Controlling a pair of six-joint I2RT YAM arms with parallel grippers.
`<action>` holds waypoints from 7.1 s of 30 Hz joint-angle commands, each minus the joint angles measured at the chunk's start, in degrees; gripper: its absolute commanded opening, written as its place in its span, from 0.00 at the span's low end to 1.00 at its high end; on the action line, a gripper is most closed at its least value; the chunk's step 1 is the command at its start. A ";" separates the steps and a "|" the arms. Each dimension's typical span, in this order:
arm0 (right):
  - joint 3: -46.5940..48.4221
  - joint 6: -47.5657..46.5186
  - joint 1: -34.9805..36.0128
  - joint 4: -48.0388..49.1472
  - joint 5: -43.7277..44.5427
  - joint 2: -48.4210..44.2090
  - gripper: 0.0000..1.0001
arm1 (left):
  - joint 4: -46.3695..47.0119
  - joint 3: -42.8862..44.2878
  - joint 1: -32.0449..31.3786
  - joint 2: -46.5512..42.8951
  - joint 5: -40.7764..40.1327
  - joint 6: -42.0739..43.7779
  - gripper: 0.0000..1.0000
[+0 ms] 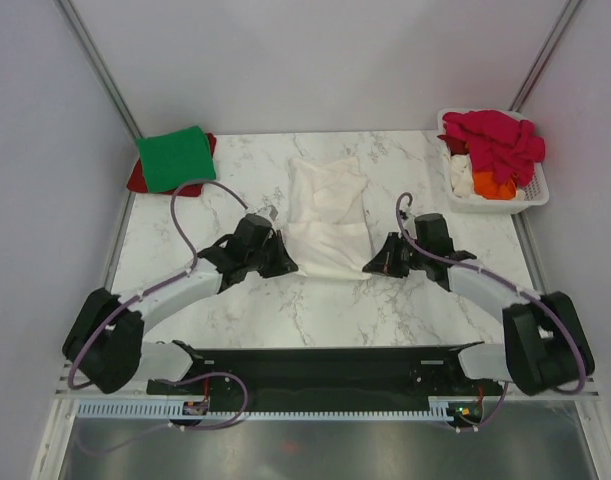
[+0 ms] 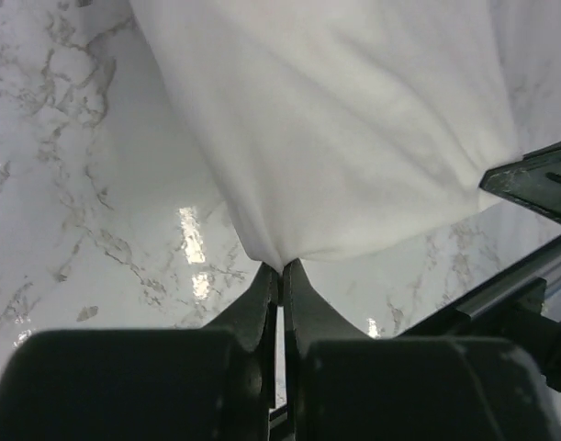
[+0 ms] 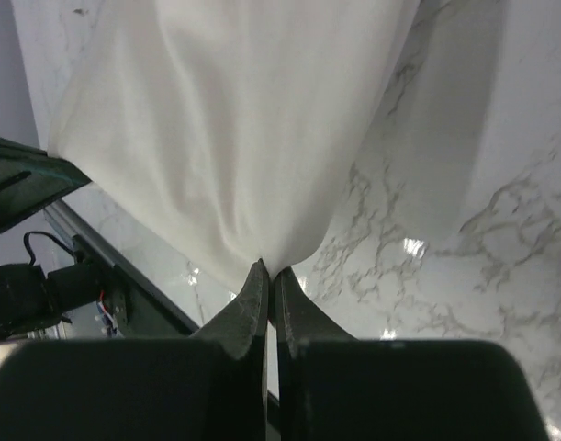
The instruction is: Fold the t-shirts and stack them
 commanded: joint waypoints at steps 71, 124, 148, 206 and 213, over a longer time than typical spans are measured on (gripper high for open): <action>21.18 -2.09 1.39 -9.60 -2.46 15.11 0.01 | -18.88 28.49 1.30 21.01 8.75 8.53 0.51; 36.03 -0.87 2.44 -17.00 5.64 12.99 0.26 | -28.19 45.01 16.41 24.78 -1.37 17.32 0.95; 57.92 -7.81 -2.30 -22.17 9.14 47.29 0.23 | -13.42 13.99 6.22 17.69 7.53 4.31 0.84; -24.25 8.80 8.16 16.49 3.77 -30.94 0.98 | -3.12 41.75 20.80 35.69 19.64 10.72 0.02; -26.54 8.89 8.16 20.28 5.88 -28.05 0.98 | -20.08 61.07 27.66 40.97 24.65 14.86 0.02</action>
